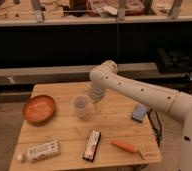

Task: Place the ceramic cup in the ceramic bowl

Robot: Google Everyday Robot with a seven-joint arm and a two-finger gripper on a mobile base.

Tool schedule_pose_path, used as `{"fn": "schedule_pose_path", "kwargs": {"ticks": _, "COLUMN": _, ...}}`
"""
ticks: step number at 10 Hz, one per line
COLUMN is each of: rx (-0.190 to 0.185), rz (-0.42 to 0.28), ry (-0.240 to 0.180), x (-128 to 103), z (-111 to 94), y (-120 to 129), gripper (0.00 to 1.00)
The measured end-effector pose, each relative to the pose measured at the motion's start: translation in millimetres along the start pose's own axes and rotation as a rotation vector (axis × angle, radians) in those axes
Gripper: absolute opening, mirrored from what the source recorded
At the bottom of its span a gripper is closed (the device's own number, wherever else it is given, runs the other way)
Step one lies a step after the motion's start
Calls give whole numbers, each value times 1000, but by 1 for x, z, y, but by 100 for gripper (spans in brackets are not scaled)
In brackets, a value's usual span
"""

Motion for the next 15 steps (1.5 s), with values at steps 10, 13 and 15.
{"fn": "schedule_pose_path", "kwargs": {"ticks": 10, "rx": -48, "rz": -55, "ry": -26, "x": -4, "z": 30, "y": 1, "gripper": 80}}
{"fn": "schedule_pose_path", "kwargs": {"ticks": 13, "rx": -53, "rz": -74, "ry": -32, "x": -4, "z": 37, "y": 2, "gripper": 80}}
{"fn": "schedule_pose_path", "kwargs": {"ticks": 15, "rx": -56, "rz": -85, "ry": -36, "x": -6, "z": 41, "y": 2, "gripper": 80}}
